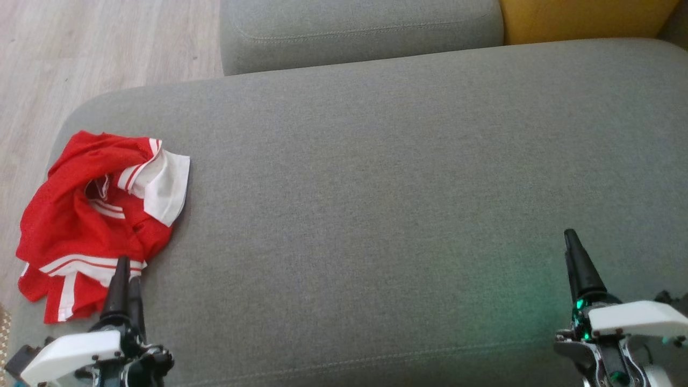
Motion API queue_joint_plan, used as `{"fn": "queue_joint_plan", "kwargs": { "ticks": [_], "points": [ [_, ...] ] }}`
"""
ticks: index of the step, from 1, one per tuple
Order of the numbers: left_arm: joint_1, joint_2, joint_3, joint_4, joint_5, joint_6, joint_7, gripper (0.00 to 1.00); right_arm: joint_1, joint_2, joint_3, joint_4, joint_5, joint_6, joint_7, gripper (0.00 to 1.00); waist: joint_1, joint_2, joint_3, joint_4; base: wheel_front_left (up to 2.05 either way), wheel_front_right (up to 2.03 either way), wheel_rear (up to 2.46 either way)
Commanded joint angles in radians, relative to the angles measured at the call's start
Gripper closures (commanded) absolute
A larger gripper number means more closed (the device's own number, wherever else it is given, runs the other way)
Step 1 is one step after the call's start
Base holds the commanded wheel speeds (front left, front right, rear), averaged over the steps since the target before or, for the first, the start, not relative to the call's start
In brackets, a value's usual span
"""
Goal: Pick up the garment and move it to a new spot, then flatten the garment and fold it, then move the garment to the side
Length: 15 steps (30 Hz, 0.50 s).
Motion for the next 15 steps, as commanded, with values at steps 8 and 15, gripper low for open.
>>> {"fn": "queue_joint_plan", "kwargs": {
  "ticks": [8, 15],
  "points": [
    [-0.066, 0.013, 0.043, -0.098, 0.110, -0.005, -0.030, 0.00, -0.072, -0.007, 0.022, -0.115, -0.182, 0.000, -0.035, 0.00, 0.0000, 0.0000, -0.005, 0.001, 0.00, 0.00, 0.00],
    [-0.067, 0.014, 0.041, -0.178, 0.227, 0.005, -0.050, 0.00, -0.083, -0.007, 0.051, -0.175, -0.331, 0.000, -0.055, 0.00, 0.0000, 0.0000, -0.006, -0.001, 0.00, 0.00, 0.00]
  ]
}}
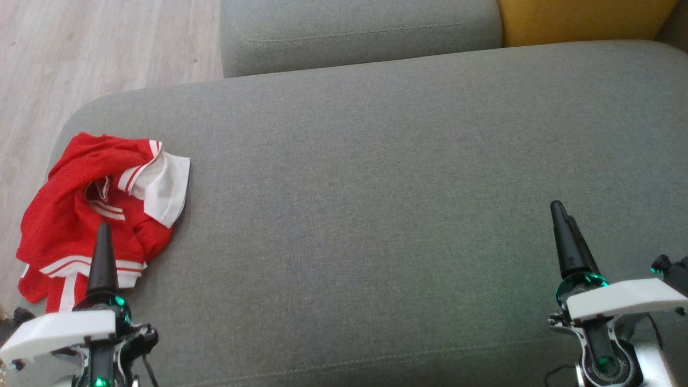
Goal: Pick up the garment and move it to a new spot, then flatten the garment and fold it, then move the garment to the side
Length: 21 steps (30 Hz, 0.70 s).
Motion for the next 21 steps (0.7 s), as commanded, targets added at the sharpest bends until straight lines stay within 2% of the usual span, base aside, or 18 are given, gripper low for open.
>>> {"fn": "queue_joint_plan", "kwargs": {
  "ticks": [1, 6, 15, 21],
  "points": [
    [-0.052, 0.013, 0.011, -0.060, 0.038, 0.004, -0.012, 0.00, -0.067, -0.007, 0.012, -0.057, -0.046, 0.000, -0.014, 0.00, 0.0000, 0.0000, 0.000, 0.000, 0.00, 0.00, 0.00],
    [-0.048, 0.014, -0.020, -0.120, 0.151, 0.020, -0.027, 0.00, -0.070, -0.007, 0.030, -0.077, -0.141, 0.000, -0.029, 0.00, 0.0000, 0.0000, 0.000, 0.000, 0.00, 0.00, 0.00],
    [-0.046, 0.015, -0.101, -0.187, 0.387, 0.087, -0.053, 0.00, -0.084, -0.007, 0.086, -0.106, -0.352, 0.000, -0.055, 0.00, 0.0000, 0.0000, 0.000, 0.002, 0.00, 0.00, 0.00],
    [-0.051, 0.025, -0.160, -0.212, 0.527, 0.127, -0.067, 0.00, -0.090, -0.007, 0.092, -0.135, -0.430, 0.000, -0.070, 0.00, 0.0000, 0.0000, 0.003, 0.000, 0.00, 0.00, 0.00]
  ]
}}
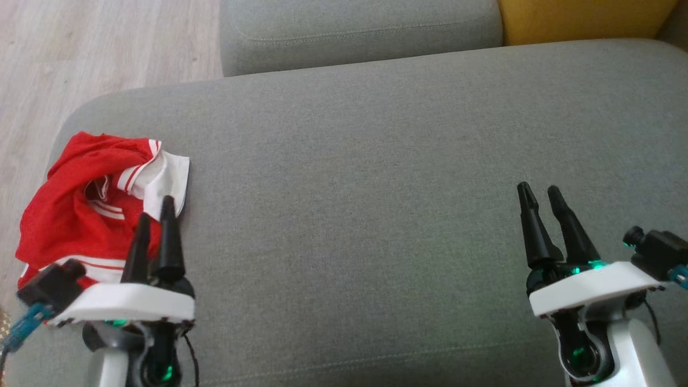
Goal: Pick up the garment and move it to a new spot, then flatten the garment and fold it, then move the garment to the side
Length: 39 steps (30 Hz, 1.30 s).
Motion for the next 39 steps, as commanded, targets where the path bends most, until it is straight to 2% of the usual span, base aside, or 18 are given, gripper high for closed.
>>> {"fn": "queue_joint_plan", "kwargs": {
  "ticks": [1, 6, 14, 23, 31, 39],
  "points": [
    [-0.051, 0.023, 0.007, -0.049, 0.033, 0.007, -0.015, 0.00, -0.062, -0.007, 0.017, -0.048, -0.031, 0.000, -0.012, 0.00, 0.0000, 0.0000, 0.000, 0.000, 0.00, 0.00, 0.00],
    [-0.054, 0.082, -0.090, -0.048, 0.139, 0.081, -0.030, 0.00, -0.049, -0.007, 0.018, -0.047, -0.018, 0.000, -0.027, 0.00, 0.0000, 0.0000, 0.000, -0.002, 0.00, 0.00, 0.00],
    [-0.081, 0.177, -0.257, -0.002, 0.262, 0.228, -0.053, 0.00, -0.052, -0.008, 0.049, -0.040, -0.130, 0.000, -0.050, 0.00, 0.0000, 0.0000, -0.004, -0.005, 0.00, 0.00, 0.00],
    [-0.129, 0.255, -0.403, 0.000, 0.358, 0.396, -0.083, 0.00, -0.053, -0.008, 0.063, -0.059, -0.234, 0.000, -0.080, 0.00, 0.0000, 0.0000, -0.007, -0.009, 0.00, 0.00, 0.00],
    [-0.160, 0.296, -0.492, -0.025, 0.417, 0.469, -0.106, 0.00, -0.058, -0.008, 0.101, -0.083, -0.356, 0.000, -0.103, 0.00, 0.0000, 0.0000, -0.007, -0.008, 0.00, 0.00, 0.00],
    [-0.173, 0.309, -0.538, -0.047, 0.457, 0.498, -0.129, 0.00, -0.063, -0.008, 0.116, -0.098, -0.478, 0.000, -0.127, 0.00, 0.0000, 0.0000, -0.003, -0.004, 0.00, 0.00, 0.00]
  ]
}}
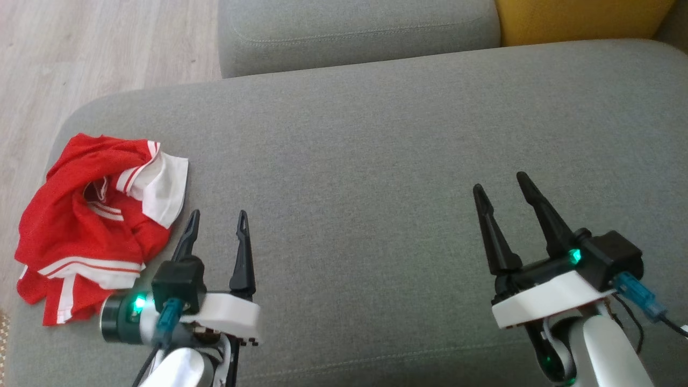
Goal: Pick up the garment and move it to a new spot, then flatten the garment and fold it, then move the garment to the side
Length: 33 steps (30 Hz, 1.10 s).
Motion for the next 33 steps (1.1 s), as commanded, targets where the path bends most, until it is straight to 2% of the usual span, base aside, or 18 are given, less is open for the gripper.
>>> {"fn": "queue_joint_plan", "kwargs": {
  "ticks": [1, 3, 6, 9, 17, 21, 24, 33],
  "points": [
    [-0.063, 0.027, 0.025, -0.050, 0.027, 0.011, -0.019, 0.00, -0.053, -0.007, 0.013, -0.046, -0.020, 0.000, -0.017, 0.00, 0.0000, 0.0000, 0.001, 0.001, 0.00, 0.00, 0.00],
    [-0.059, 0.024, 0.027, -0.054, 0.024, 0.008, -0.022, 0.00, -0.051, -0.007, 0.008, -0.045, -0.016, 0.000, -0.020, 0.00, 0.0000, 0.0000, 0.001, 0.001, 0.00, 0.00, 0.00],
    [-0.040, 0.007, 0.056, -0.059, 0.005, -0.015, -0.031, 0.00, -0.045, -0.007, 0.009, -0.029, -0.037, 0.000, -0.028, 0.00, 0.0000, 0.0000, 0.001, 0.002, 0.00, 0.00, 0.00],
    [-0.019, -0.013, 0.094, -0.062, 0.011, -0.044, -0.040, 0.00, -0.035, -0.008, 0.005, -0.011, -0.005, 0.000, -0.037, 0.00, 0.0000, 0.0000, 0.000, 0.003, 0.00, 0.00, 0.00],
    [0.054, -0.086, 0.193, 0.017, 0.035, -0.194, -0.063, 0.00, -0.026, -0.008, -0.012, 0.067, 0.071, 0.000, -0.061, 0.00, 0.0000, 0.0000, -0.009, 0.000, 0.00, 0.00, 0.00],
    [0.075, -0.130, 0.238, 0.071, 0.067, -0.259, -0.075, 0.00, -0.032, -0.008, -0.004, 0.113, 0.025, 0.000, -0.066, 0.00, 0.0000, 0.0000, -0.013, -0.001, 0.00, 0.00, 0.00],
    [0.077, -0.152, 0.265, 0.088, 0.123, -0.291, -0.083, 0.00, -0.040, -0.008, 0.002, 0.127, -0.028, 0.000, -0.074, 0.00, 0.0000, 0.0000, -0.015, -0.001, 0.00, 0.00, 0.00],
    [0.089, -0.212, 0.354, 0.106, 0.190, -0.363, -0.083, 0.00, -0.051, -0.008, 0.008, 0.135, -0.017, 0.000, -0.078, 0.00, 0.0000, 0.0000, -0.019, -0.005, 0.00, 0.00, 0.00]
  ]
}}
